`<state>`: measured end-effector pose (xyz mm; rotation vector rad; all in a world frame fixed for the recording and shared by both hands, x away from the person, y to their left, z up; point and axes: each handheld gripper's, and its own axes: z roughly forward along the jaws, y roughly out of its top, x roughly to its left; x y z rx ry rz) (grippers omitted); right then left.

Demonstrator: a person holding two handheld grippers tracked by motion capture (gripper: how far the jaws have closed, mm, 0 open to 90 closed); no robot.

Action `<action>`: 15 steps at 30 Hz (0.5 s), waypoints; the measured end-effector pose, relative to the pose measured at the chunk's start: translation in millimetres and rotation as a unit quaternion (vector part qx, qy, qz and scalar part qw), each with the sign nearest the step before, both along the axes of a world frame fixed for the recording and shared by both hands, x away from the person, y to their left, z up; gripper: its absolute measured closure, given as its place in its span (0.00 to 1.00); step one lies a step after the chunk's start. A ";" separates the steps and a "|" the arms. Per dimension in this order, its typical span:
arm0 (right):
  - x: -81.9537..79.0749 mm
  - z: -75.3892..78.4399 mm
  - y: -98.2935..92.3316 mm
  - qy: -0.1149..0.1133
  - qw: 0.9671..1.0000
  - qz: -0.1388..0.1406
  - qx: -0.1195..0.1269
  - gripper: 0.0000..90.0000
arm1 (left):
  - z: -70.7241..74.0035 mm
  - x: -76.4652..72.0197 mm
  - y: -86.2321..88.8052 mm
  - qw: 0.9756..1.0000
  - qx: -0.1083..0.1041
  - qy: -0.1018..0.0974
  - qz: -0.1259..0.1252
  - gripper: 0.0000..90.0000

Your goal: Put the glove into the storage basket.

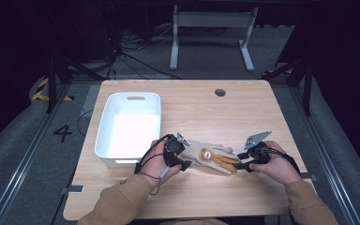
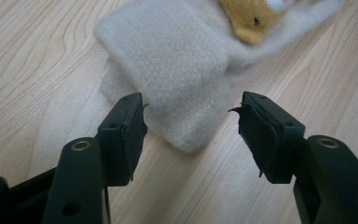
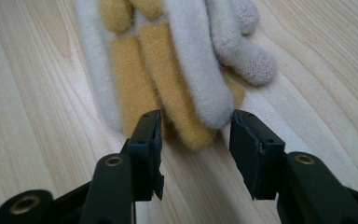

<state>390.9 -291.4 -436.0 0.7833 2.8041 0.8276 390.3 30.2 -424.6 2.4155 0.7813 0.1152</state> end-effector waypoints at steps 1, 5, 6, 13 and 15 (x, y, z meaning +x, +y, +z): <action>0.3 -0.7 0.6 -0.002 1.000 0.003 -0.001 0.62 | -0.4 0.4 -0.1 1.000 0.001 -0.001 0.000 0.46; 1.1 -1.0 3.2 -0.011 1.000 0.006 0.001 0.70 | -3.0 1.4 -1.2 1.000 0.001 -0.005 -0.003 0.46; 1.3 -0.5 3.4 -0.014 1.000 0.010 0.000 0.75 | -3.6 1.5 -1.6 1.000 0.002 -0.007 -0.002 0.46; 0.3 2.5 3.8 -0.017 1.000 0.018 -0.004 0.88 | -5.4 4.9 1.6 1.000 0.006 -0.004 0.017 0.49; 0.5 2.0 4.2 -0.020 1.000 0.019 -0.003 0.89 | -5.3 5.7 1.8 1.000 0.000 -0.008 0.017 0.50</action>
